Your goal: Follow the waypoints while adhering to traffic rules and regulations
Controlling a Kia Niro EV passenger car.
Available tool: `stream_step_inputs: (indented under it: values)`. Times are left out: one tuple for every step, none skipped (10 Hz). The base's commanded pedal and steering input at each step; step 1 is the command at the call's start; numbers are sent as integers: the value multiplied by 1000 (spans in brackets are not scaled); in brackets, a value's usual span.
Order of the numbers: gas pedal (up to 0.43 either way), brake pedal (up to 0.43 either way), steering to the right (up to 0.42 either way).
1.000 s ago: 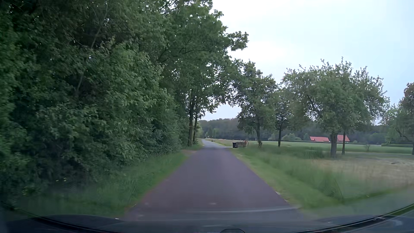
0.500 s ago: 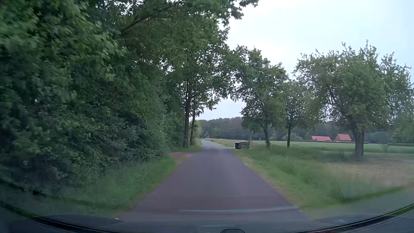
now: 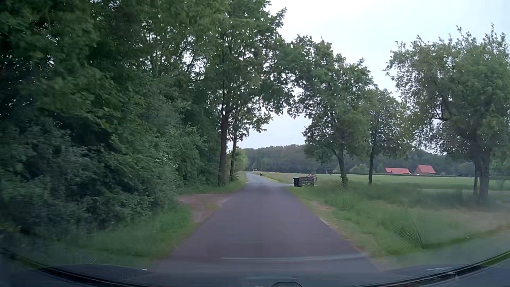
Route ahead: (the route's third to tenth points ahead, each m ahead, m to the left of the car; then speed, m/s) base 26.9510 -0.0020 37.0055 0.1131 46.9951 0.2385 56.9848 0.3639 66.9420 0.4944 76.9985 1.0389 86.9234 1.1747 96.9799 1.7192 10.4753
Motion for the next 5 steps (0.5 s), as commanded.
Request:
stream_step_inputs:
  values:
    - [197, 0, 4]
    - [197, 0, 2]
    - [197, 0, 3]
    - [197, 0, 3]
    - [197, 0, 3]
